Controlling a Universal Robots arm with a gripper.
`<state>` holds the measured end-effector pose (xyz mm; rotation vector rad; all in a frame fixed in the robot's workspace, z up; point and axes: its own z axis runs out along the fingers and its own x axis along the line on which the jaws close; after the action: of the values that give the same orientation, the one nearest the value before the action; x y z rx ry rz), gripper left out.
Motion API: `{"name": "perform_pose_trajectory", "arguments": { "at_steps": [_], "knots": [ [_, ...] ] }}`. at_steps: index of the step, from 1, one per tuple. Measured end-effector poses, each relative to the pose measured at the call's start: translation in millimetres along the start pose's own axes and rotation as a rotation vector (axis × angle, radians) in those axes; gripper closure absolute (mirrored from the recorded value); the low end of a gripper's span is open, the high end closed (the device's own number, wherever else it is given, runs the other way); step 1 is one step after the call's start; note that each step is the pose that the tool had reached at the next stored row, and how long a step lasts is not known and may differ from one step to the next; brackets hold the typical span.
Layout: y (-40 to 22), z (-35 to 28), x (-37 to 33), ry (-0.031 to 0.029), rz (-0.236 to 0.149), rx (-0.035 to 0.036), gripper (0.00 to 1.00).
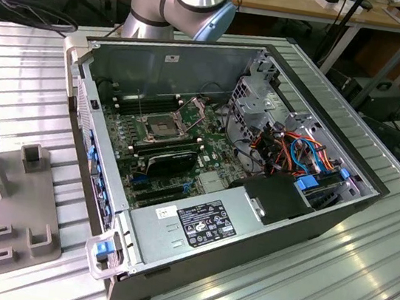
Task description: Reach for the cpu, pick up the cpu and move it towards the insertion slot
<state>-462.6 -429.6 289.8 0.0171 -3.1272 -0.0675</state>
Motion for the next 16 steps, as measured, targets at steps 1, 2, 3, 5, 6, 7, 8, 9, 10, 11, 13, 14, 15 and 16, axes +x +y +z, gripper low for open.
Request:
{"name": "perform_pose_trajectory", "arguments": {
  "at_steps": [1,2,3,5,6,7,8,9,10,11,13,14,15,16],
  "knots": [
    [-0.8,1.9,0.0,-0.0002,0.000,-0.0001,0.22],
    [-10.1,15.3,0.0,0.0000,0.000,-0.0001,0.22],
    [-13.5,30.8,-0.2,0.0001,0.000,0.0013,0.30],
    [-15.8,50.4,-0.5,0.0003,0.000,0.0166,0.23],
    [-15.9,52.3,-0.5,0.0003,0.000,0.0166,0.23],
    [-15.9,54.0,-0.6,0.0002,0.000,0.0166,0.23],
    [-16.1,56.9,-0.6,0.0003,0.000,0.0166,0.23],
    [-16.2,58.7,-0.6,0.0003,0.000,0.0167,0.23],
    [-16.3,60.4,-0.6,0.0003,0.000,0.0168,0.23],
    [-16.6,62.2,-0.7,0.0002,0.000,0.0173,0.23],
    [-17.1,65.1,-0.7,0.0003,0.000,0.0188,0.23],
    [-17.2,66.1,-0.7,0.0003,0.000,0.0216,0.23],
    [-17.3,66.7,-0.7,0.0004,0.001,0.0256,0.23],
    [-17.3,67.6,-0.7,0.0004,0.001,0.0300,0.23]
  ]
}}
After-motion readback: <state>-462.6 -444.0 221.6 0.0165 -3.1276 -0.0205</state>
